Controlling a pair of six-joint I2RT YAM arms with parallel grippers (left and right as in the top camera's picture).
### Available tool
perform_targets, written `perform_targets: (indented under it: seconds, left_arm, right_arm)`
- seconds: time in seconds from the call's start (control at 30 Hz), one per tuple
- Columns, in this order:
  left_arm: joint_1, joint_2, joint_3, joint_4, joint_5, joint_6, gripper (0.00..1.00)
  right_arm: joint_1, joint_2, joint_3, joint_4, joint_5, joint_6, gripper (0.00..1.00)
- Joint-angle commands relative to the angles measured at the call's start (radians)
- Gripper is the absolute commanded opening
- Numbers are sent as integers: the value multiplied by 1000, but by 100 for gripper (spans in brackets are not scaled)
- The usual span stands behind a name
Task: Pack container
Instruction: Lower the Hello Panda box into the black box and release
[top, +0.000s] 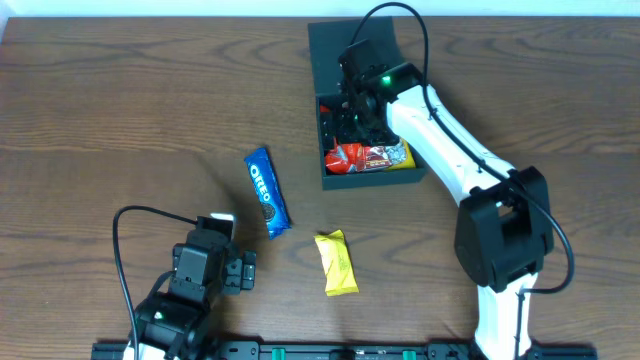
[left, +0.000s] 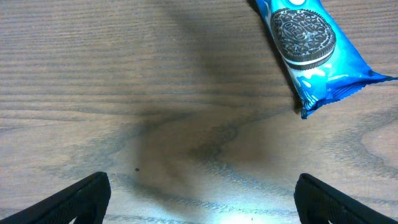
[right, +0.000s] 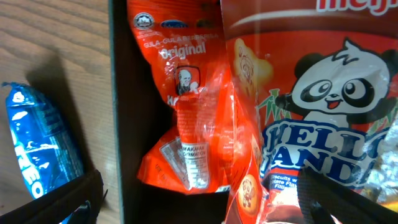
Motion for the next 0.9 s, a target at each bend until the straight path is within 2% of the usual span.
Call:
perform_targets:
  seconds: [0.0,0.27,0.47,0.87]
  left_arm:
    - [4,-3,0,-3,-3,18,96]
    - [4,-3,0,-3,-3,18,95]
    - [4,-3,0,-3,-3,18,95]
    - [4,-3,0,-3,-3,18,95]
  right_arm:
    - [-18,43,3,10,-5,-14,99]
    - [-18,46,-13,48,-11,-13,99]
    - [-14,5,-11,48,-100,-13,99]
    - [-5,-54,-11,46,-99,-14,99]
